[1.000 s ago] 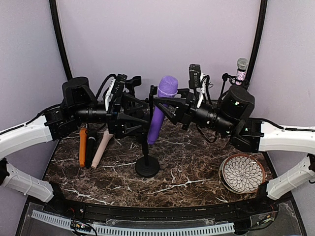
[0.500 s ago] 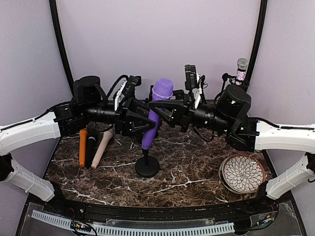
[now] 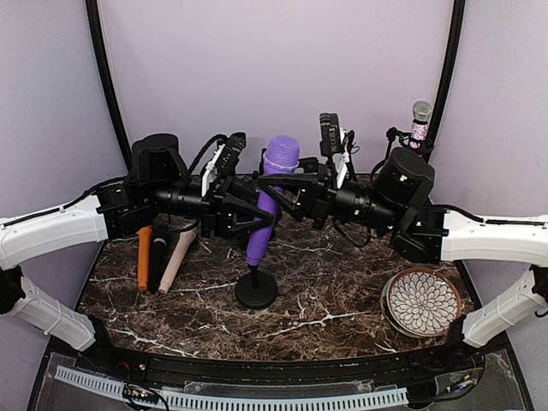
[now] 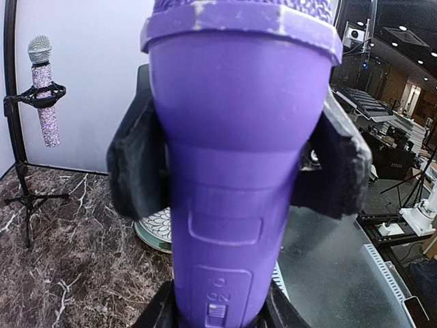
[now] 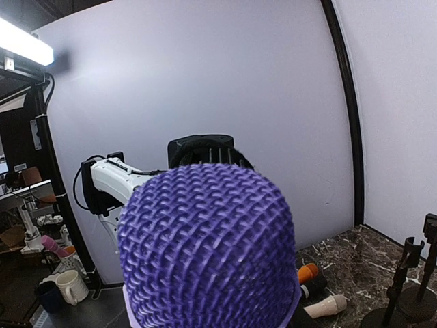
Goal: Remove the microphone from the stand
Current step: Pass from the right arm to the left, then place the microphone at the center of the board.
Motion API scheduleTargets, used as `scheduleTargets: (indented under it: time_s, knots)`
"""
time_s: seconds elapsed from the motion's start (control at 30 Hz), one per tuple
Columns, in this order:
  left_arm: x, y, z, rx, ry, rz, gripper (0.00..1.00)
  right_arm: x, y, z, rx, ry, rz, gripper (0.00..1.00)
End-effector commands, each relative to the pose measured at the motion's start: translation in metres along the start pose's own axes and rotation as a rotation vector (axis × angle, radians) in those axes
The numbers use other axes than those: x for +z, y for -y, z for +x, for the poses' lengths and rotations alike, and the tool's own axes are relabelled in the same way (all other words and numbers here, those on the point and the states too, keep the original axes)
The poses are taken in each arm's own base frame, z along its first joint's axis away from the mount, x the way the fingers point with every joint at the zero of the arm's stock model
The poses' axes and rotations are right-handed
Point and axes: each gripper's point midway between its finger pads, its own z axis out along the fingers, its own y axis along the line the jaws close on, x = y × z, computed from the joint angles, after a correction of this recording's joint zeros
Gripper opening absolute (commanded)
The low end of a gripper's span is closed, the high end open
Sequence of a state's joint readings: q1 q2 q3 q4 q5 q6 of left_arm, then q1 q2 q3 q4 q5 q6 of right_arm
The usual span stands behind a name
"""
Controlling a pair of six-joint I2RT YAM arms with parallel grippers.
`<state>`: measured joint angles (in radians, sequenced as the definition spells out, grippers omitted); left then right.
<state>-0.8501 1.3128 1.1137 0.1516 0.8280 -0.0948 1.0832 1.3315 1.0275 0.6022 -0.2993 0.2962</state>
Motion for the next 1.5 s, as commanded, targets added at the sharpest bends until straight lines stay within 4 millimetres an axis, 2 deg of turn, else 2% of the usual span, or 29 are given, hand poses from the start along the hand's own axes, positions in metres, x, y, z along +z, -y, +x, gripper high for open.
scheduleTargets:
  time_s: [0.0,0.13,0.23,0.4,0.47,0.53,0.7,0.77,0.87,0.9,1.0,1.03,1.13,1.17,1.2,1.23,1.27,1.37,1.47]
  knots:
    - [-0.002,0.009,-0.014,0.004,0.031,0.029,0.29,0.002,0.0,-0.022,-0.038,0.069,-0.008,0.05]
    - [-0.002,0.01,-0.015,-0.003,0.052,0.033,0.2,0.001,0.001,-0.021,-0.037,0.067,-0.005,0.06]
    - [-0.003,0.009,-0.015,-0.013,0.058,0.027,0.16,-0.001,0.001,-0.021,-0.04,0.066,-0.004,0.14]
    - [-0.007,-0.004,-0.019,-0.037,0.07,-0.072,0.07,-0.008,0.005,-0.024,-0.053,0.08,0.03,0.6]
    - [-0.01,-0.005,-0.02,-0.043,0.074,-0.098,0.06,-0.012,0.008,-0.024,-0.059,0.084,0.053,0.76]
    - [-0.014,-0.005,-0.024,-0.045,0.085,-0.122,0.05,-0.017,0.01,-0.026,-0.07,0.087,0.074,0.86]
    - [-0.028,-0.007,-0.035,-0.038,0.093,-0.205,0.05,-0.036,0.019,-0.038,-0.099,0.116,0.148,0.97]
    - [-0.039,-0.018,-0.038,-0.038,0.088,-0.305,0.04,-0.045,0.023,-0.041,-0.103,0.132,0.18,0.99]
    - [-0.065,-0.028,-0.037,-0.063,0.07,-0.436,0.03,-0.056,0.03,-0.037,-0.107,0.122,0.229,0.99]
    - [-0.077,-0.039,-0.033,-0.085,0.063,-0.493,0.03,-0.059,0.034,-0.035,-0.108,0.114,0.251,0.99]
    - [-0.111,-0.051,-0.027,-0.156,0.077,-0.595,0.03,-0.067,0.04,-0.028,-0.108,0.086,0.294,0.98]
    - [-0.125,-0.062,-0.017,-0.191,0.058,-0.664,0.03,-0.07,0.041,-0.028,-0.111,0.082,0.305,0.98]
    - [-0.151,-0.078,0.01,-0.247,0.008,-0.799,0.02,-0.077,0.046,-0.026,-0.116,0.069,0.341,0.98]
    - [-0.16,-0.086,0.026,-0.28,-0.022,-0.852,0.02,-0.079,0.051,-0.025,-0.115,0.064,0.37,0.99]
    - [-0.165,-0.09,0.034,-0.298,-0.034,-0.874,0.02,-0.082,0.058,-0.024,-0.113,0.059,0.407,0.99]
    - [-0.171,-0.097,0.053,-0.34,-0.061,-0.909,0.01,-0.084,0.064,-0.023,-0.108,0.051,0.441,0.99]
    - [-0.174,-0.102,0.063,-0.362,-0.077,-0.923,0.01,-0.085,0.069,-0.021,-0.102,0.042,0.467,0.99]
    - [-0.183,-0.122,0.116,-0.477,-0.16,-0.989,0.01,-0.091,0.084,-0.014,-0.08,0.023,0.534,0.99]
    - [-0.187,-0.135,0.154,-0.546,-0.235,-1.031,0.0,-0.095,0.089,-0.01,-0.062,0.021,0.55,0.98]
